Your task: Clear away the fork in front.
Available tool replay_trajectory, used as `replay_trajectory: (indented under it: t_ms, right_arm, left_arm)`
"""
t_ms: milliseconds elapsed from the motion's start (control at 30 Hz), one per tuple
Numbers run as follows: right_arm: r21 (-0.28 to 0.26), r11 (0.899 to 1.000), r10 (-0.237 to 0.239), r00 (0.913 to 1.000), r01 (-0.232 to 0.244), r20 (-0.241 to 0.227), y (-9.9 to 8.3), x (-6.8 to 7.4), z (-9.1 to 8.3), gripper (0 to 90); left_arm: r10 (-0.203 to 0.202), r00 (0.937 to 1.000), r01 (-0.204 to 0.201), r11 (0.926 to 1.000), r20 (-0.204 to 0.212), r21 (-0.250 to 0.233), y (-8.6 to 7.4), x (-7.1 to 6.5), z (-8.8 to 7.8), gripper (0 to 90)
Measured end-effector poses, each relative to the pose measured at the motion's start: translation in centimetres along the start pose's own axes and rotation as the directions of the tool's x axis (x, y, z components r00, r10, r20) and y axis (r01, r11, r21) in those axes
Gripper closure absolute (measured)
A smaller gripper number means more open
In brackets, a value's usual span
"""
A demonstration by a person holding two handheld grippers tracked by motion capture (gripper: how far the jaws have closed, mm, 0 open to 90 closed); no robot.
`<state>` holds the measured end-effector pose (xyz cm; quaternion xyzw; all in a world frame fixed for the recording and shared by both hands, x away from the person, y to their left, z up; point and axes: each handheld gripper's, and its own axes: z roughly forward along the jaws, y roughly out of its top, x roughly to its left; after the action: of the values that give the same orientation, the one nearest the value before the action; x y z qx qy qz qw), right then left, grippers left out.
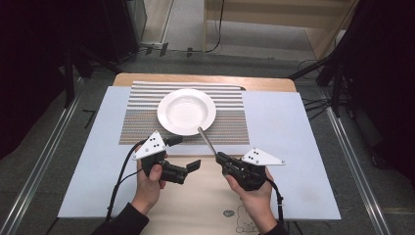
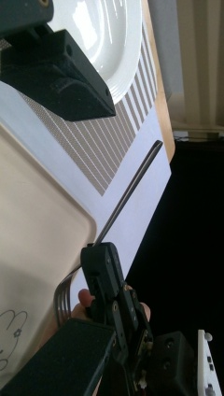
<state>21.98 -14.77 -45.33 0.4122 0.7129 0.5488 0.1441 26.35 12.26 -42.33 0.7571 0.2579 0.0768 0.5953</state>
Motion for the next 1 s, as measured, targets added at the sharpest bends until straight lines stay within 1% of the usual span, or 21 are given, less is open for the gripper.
replay_trajectory:
  t_ms: [167, 200, 233, 333, 400, 433, 467, 500, 567, 600, 633, 667, 700, 733, 833, 1000]
  right_arm:
    - [-0.007, 1.000, -0.005, 0.9998, 0.005, -0.019, -0.2, 0.7, -0.1, 84.0]
    - [-0.005, 1.000, -0.003, 0.9997, 0.003, -0.024, -0.2, 0.8, 0.0, 84.0]
    - [-0.004, 1.000, -0.008, 0.9995, 0.008, -0.029, -0.3, 1.0, 0.0, 84.0]
    - [-0.006, 1.000, -0.023, 0.9988, 0.023, -0.044, -0.4, 1.5, 0.1, 84.0]
    - [-0.007, 0.999, -0.033, 0.9986, 0.033, -0.042, -0.4, 1.7, 0.1, 84.0]
    - [-0.009, 0.999, -0.033, 0.9984, 0.033, -0.047, -0.4, 1.8, 0.1, 84.0]
    - [-0.011, 0.999, -0.037, 0.9981, 0.037, -0.048, -0.4, 1.9, 0.1, 84.0]
    - [-0.011, 0.999, -0.038, 0.9981, 0.038, -0.048, -0.4, 2.0, 0.1, 84.0]
    - [-0.015, 0.999, -0.038, 0.9982, 0.037, -0.047, -0.5, 2.1, 0.1, 84.0]
    - [-0.015, 0.999, -0.040, 0.9981, 0.039, -0.048, -0.5, 2.2, 0.1, 84.0]
    - [-0.013, 0.999, -0.036, 0.9981, 0.036, -0.050, -0.5, 2.3, 0.1, 84.0]
    - [-0.014, 0.999, -0.039, 0.9980, 0.038, -0.051, -0.5, 2.3, 0.1, 83.9]
    - [-0.015, 0.999, -0.041, 0.9979, 0.040, -0.050, -0.5, 2.4, 0.2, 83.9]
    - [-0.016, 0.999, -0.043, 0.9978, 0.042, -0.051, -0.6, 2.4, 0.2, 84.0]
    - [-0.016, 0.999, -0.044, 0.9978, 0.044, -0.049, -0.6, 2.6, 0.2, 84.0]
    - [-0.018, 0.998, -0.055, 0.9975, 0.055, -0.043, -0.7, 2.9, 0.4, 84.0]
  left_arm:
    - [-0.027, 0.9996, 0.027, 0.9996, 0.008, 0.006, -0.1, -0.1, 0.4, 0.0]
    - [-0.034, 0.9994, 0.034, 0.9994, 0.000, 0.007, -0.1, -0.1, 0.6, 0.7]
    - [-0.040, 0.9992, 0.040, 0.9991, -0.005, 0.011, -0.1, -0.1, 0.6, 5.1]
    - [-0.055, 0.9985, 0.055, 0.9983, 0.003, 0.019, -0.2, -0.2, 0.9, 5.9]
    - [-0.062, 0.9980, 0.062, 0.9978, 0.010, 0.023, -0.3, -0.3, 1.1, 6.0]
    - [-0.069, 0.9976, 0.068, 0.9973, 0.007, 0.026, -0.3, -0.4, 1.3, 6.2]
    - [-0.076, 0.9970, 0.076, 0.9967, -0.018, 0.027, -0.4, -0.5, 1.3, 12.2]
    - [-0.083, 0.9961, 0.084, 0.9959, -0.030, 0.033, -0.4, -0.6, 1.5, 18.7]
    - [-0.101, 0.9947, 0.102, 0.9940, -0.017, 0.040, -0.4, -0.6, 1.6, 19.9]
    - [-0.115, 0.9932, 0.116, 0.9923, -0.020, 0.043, -0.5, -0.6, 1.7, 23.9]
    - [-0.120, 0.9925, 0.121, 0.9917, -0.024, 0.043, -0.5, -0.6, 1.8, 29.7]
    - [-0.126, 0.9920, 0.126, 0.9911, -0.016, 0.043, -0.5, -0.5, 1.8, 31.5]
    - [-0.139, 0.9902, 0.139, 0.9894, 0.009, 0.044, -0.5, -0.4, 1.8, 31.5]
    - [-0.149, 0.9886, 0.148, 0.9880, 0.022, 0.045, -0.5, -0.3, 1.8, 31.6]
    - [-0.162, 0.9866, 0.161, 0.9856, 0.016, 0.051, -0.6, -0.3, 1.8, 42.1]
    - [-0.182, 0.9828, 0.180, 0.9818, 0.029, 0.060, -0.7, -0.3, 1.9, 56.1]
